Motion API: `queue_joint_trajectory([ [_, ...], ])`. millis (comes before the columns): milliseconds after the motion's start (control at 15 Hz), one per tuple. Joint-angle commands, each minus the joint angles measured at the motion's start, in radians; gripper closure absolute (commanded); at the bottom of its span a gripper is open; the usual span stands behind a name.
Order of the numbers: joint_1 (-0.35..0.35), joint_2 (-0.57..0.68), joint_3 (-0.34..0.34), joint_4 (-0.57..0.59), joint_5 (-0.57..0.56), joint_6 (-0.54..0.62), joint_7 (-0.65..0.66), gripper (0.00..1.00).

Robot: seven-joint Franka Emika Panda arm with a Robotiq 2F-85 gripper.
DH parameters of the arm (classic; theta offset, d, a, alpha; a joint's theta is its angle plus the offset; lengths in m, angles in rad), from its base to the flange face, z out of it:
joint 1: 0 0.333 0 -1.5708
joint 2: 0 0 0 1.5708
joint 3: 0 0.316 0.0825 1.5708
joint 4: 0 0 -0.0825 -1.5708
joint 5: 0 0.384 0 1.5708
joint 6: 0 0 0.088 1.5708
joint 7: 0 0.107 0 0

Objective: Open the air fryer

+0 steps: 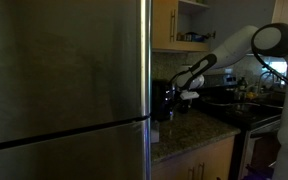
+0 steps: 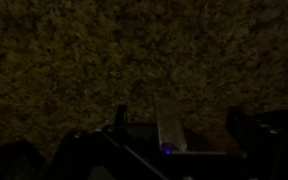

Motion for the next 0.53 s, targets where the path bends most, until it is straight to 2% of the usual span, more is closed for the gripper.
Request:
queue_joint_trajectory([
  [0, -0.015, 0.046, 0.013, 0.018, -0.015, 0.132, 0.027, 0.00],
  [200, -0.013, 0.066, 0.009, 0.015, -0.016, 0.265, 0.043, 0.00],
  [467, -0.002, 0.111, -0.008, 0.021, -0.046, 0.335, 0.089, 0.00],
])
